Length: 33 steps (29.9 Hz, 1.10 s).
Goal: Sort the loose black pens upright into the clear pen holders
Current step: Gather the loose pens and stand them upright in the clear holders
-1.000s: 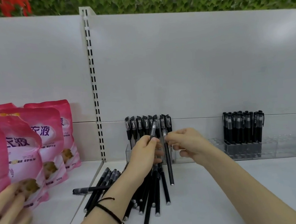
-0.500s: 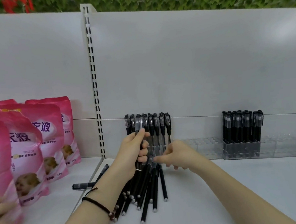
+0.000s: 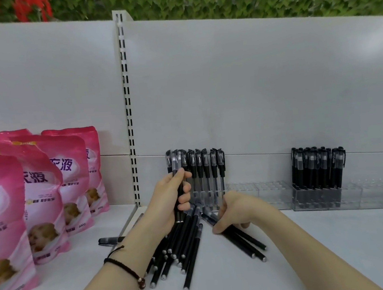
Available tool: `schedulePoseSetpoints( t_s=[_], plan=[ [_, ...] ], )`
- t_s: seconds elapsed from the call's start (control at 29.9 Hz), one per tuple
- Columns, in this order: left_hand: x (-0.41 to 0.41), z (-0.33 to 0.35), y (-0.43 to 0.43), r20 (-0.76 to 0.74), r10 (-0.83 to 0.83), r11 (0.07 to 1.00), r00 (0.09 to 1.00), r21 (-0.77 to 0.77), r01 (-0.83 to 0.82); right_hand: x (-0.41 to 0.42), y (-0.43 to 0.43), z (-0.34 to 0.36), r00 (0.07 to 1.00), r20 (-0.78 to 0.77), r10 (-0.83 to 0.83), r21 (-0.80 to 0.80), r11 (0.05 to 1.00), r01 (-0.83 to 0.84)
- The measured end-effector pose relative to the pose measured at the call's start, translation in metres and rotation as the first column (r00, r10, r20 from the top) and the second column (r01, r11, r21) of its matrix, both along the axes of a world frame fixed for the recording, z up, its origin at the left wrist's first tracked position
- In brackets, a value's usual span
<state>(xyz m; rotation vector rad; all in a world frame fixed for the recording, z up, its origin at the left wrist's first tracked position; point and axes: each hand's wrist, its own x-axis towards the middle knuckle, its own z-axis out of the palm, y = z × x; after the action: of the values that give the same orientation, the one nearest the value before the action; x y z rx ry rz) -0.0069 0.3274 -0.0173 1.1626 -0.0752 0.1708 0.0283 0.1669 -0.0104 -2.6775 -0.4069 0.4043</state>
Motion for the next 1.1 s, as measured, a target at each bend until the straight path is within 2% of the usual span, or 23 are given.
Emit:
schedulePoseSetpoints(
  t_s=[0.13,0.33,0.67,0.77,0.87,0.97,1.1],
  plan=[
    [-0.001,-0.001,-0.002,-0.015,-0.02,0.999,1.0,0.036,0.02,0.004,-0.001,-0.001,1.0,-0.006,-0.012,-0.02,1.0,0.012],
    [-0.002,-0.002,-0.003,-0.021,-0.016,0.999,1.0,0.038,0.016,0.002,0.003,-0.008,0.993,0.115,-0.018,-0.114,0.993,0.031],
    [-0.004,-0.004,-0.004,-0.067,-0.005,0.996,0.998,0.089,0.011,0.005,-0.009,0.0,0.992,0.126,0.029,-0.042,0.999,-0.024],
    [-0.003,-0.006,-0.004,-0.102,0.029,0.993,0.994,0.116,-0.018,0.007,-0.015,0.003,0.995,0.096,-0.012,0.133,0.991,0.0],
    [-0.003,-0.005,-0.005,-0.125,0.065,0.993,0.99,0.103,-0.052,0.006,-0.021,0.009,0.999,0.023,-0.047,0.41,0.911,0.033],
    [-0.004,-0.005,-0.008,-0.149,0.028,0.998,0.988,0.065,-0.019,0.004,-0.021,0.014,0.998,-0.057,0.035,0.628,0.778,0.008],
    [-0.012,-0.004,-0.017,-0.235,-0.174,0.978,0.956,0.074,0.197,0.003,-0.011,0.016,0.994,-0.081,0.077,0.861,0.507,0.031]
  ],
)
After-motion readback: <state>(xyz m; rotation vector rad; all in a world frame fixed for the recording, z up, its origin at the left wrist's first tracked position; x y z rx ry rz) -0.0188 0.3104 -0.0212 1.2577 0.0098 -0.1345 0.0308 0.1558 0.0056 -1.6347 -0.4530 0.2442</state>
